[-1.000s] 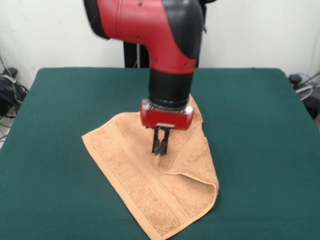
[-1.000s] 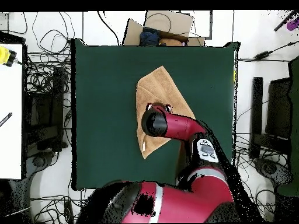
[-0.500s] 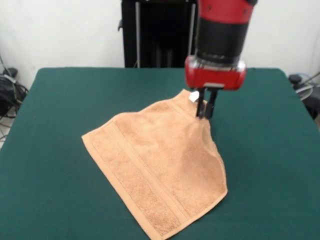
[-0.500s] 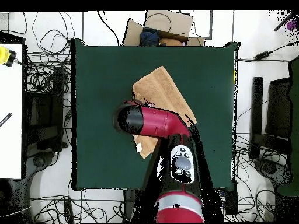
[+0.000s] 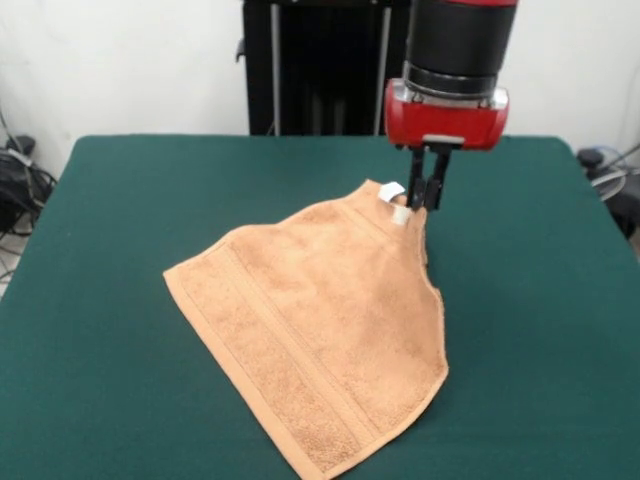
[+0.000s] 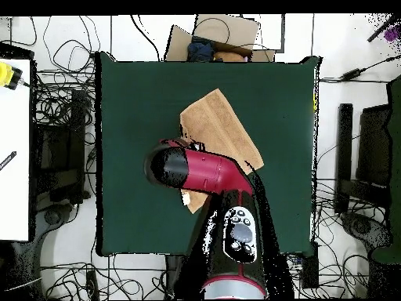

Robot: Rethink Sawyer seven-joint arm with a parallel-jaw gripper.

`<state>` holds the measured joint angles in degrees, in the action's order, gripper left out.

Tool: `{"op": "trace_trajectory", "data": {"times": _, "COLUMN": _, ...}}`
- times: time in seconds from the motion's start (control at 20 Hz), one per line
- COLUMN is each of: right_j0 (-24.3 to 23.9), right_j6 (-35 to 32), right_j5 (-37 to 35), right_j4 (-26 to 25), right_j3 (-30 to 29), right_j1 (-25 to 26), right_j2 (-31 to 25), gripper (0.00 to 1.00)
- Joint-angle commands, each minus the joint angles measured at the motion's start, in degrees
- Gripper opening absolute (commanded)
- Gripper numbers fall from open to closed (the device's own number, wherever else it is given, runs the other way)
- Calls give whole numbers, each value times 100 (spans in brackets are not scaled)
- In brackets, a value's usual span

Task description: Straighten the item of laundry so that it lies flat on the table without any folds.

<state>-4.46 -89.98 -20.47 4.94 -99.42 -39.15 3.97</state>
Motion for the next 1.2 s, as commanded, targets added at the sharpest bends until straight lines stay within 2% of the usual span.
{"op": "trace_trajectory", "data": {"times": 0.05, "right_j0": 354, "right_j6": -1802, "right_j5": 338, "right_j4": 353, "right_j3": -571, "right_j1": 228, "right_j2": 30, "gripper": 0}}
{"op": "trace_trajectory", "data": {"times": 0.45, "right_j0": 551, "right_j6": -1915, "right_j5": 1255, "right_j4": 554, "right_j3": -788, "right_j1": 668, "right_j2": -30, "gripper": 0}}
{"op": "trace_trajectory", "data": {"times": 0.65, "right_j0": 1054, "right_j6": -2096, "right_j5": 1917, "right_j4": 740, "right_j3": -772, "right_j1": 1053, "right_j2": 297, "gripper": 0}}
{"op": "trace_trajectory", "data": {"times": 0.9, "right_j0": 1008, "right_j6": -2030, "right_j5": 2163, "right_j4": 908, "right_j3": -911, "right_j1": 1135, "right_j2": 125, "gripper": 0}}
{"op": "trace_trajectory", "data": {"times": 1.2, "right_j0": 1028, "right_j6": -1826, "right_j5": 2088, "right_j4": 981, "right_j3": -882, "right_j1": 1136, "right_j2": 155, "gripper": 0}}
